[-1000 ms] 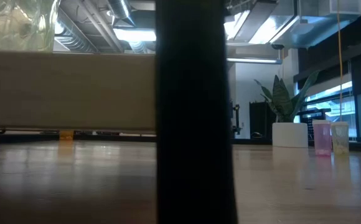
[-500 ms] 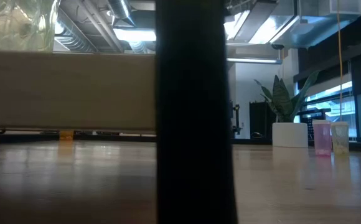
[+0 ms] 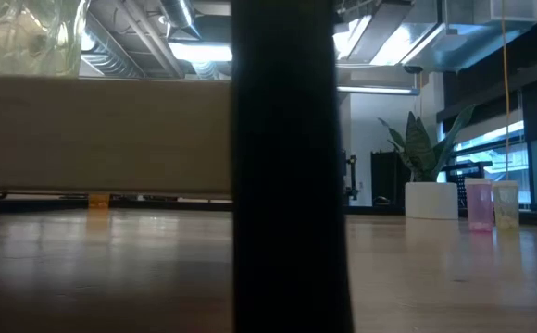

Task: Pick and place medicine bottles onto shelf by color
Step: Put the top left orange pill bottle on the shelf

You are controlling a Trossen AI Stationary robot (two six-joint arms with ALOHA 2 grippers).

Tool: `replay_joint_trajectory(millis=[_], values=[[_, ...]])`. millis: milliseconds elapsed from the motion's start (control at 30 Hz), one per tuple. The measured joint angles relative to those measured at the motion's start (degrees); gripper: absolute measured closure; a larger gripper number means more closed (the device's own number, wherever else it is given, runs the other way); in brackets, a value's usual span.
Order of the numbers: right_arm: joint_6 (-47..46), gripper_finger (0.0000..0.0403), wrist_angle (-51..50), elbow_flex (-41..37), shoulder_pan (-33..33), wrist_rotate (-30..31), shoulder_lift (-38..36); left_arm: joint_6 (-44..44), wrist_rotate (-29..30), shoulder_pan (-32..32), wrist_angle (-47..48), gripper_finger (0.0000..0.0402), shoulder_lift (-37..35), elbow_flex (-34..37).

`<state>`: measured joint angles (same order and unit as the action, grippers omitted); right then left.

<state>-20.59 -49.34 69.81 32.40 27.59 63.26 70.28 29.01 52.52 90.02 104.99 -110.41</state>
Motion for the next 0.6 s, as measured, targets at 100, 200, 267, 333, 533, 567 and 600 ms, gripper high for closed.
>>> replay_joint_trajectory(millis=[100,200,267,333,533,567,600], values=[[-1.7,0.0125,0.0,0.0,0.0,0.0,0.0,-0.5,1.8,-3.1,0.0,0.0225,-2.9,0.0],[-3.4,0.0125,-0.1,0.0,0.0,0.6,0.0,-2.5,2.1,-7.4,0.0,0.0227,-6.0,0.0],[-4.2,0.0125,-0.1,0.0,0.0,1.3,0.0,-5.1,2.7,-10.8,-0.1,0.0228,-8.0,0.3],[-4.7,0.0125,-0.1,0.0,0.0,1.4,0.0,-7.6,3.5,-14.5,0.1,0.0227,-10.2,1.3],[-5.9,0.0125,-0.3,0.0,0.0,1.3,0.0,-9.6,0.1,-26.8,0.0,0.0227,-19.0,8.5],[-6.2,0.0125,-0.4,0.0,0.0,1.3,0.0,-8.5,-0.3,-28.7,0.0,0.0227,-20.8,10.4],[-6.3,0.0125,-0.4,0.0,0.0,1.3,0.0,-7.6,-0.4,-30.7,0.0,0.0226,-22.7,12.5]])
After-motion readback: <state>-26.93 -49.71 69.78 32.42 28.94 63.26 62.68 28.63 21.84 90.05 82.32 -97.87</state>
